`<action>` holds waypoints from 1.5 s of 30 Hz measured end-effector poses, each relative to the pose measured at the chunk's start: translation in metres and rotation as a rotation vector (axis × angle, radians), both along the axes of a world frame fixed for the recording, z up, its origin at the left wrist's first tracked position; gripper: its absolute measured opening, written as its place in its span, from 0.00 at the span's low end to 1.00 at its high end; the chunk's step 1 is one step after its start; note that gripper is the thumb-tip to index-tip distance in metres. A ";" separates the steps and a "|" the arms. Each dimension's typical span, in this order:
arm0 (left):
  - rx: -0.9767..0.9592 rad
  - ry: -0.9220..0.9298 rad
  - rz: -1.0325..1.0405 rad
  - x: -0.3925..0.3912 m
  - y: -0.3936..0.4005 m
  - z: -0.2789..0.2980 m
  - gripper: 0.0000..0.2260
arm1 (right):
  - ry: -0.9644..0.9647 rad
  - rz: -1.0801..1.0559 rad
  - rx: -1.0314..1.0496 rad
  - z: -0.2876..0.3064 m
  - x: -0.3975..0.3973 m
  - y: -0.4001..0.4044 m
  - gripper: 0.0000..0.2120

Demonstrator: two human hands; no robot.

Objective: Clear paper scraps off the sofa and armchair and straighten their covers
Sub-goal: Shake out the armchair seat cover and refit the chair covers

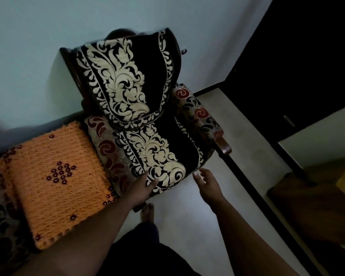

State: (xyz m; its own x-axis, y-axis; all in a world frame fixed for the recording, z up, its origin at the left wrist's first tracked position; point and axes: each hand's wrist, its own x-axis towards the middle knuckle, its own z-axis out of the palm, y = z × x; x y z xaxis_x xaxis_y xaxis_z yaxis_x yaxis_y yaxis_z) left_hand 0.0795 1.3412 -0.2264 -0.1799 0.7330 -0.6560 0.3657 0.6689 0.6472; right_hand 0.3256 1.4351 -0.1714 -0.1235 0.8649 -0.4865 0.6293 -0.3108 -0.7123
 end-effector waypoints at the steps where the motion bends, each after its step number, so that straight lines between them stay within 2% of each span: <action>1: -0.010 -0.005 0.012 -0.001 0.007 -0.003 0.41 | -0.018 0.023 0.000 0.000 -0.002 0.011 0.31; 4: -0.046 -0.039 0.044 -0.008 0.034 -0.013 0.44 | -0.063 0.102 0.001 -0.005 -0.011 0.048 0.31; 8: -0.053 -0.033 0.090 -0.015 0.060 -0.019 0.40 | -0.096 0.175 -0.008 -0.013 -0.023 0.086 0.31; 14: -0.086 -0.056 0.203 -0.027 0.089 -0.033 0.51 | -0.084 0.283 -0.082 -0.029 -0.042 0.143 0.29; 19: -0.101 -0.005 0.320 -0.026 0.121 -0.047 0.48 | -0.059 0.414 -0.145 -0.058 -0.060 0.209 0.30; 23: -0.078 0.038 0.382 -0.018 0.155 -0.051 0.40 | -0.083 0.549 -0.178 -0.088 -0.074 0.266 0.29; 26: -0.030 0.023 0.435 -0.016 0.183 -0.067 0.43 | -0.108 0.621 -0.186 -0.116 -0.085 0.307 0.28; 28: -0.049 0.049 0.453 -0.020 0.201 -0.089 0.44 | -0.132 0.651 -0.175 -0.138 -0.096 0.333 0.28; 31: -0.112 0.096 0.424 -0.031 0.226 -0.129 0.41 | -0.165 0.693 -0.172 -0.171 -0.115 0.367 0.28; 33: -0.127 0.135 0.397 -0.046 0.242 -0.158 0.44 | -0.198 0.742 -0.155 -0.199 -0.131 0.387 0.28; 37: -0.176 0.261 0.316 -0.080 0.263 -0.220 0.46 | -0.292 0.898 -0.033 -0.255 -0.160 0.418 0.28; 42: -0.247 0.418 0.142 -0.132 0.277 -0.281 0.45 | -0.563 1.126 0.147 -0.321 -0.197 0.451 0.31; 45: -0.236 0.472 0.110 -0.170 0.278 -0.328 0.43 | -0.701 1.243 0.282 -0.350 -0.221 0.467 0.32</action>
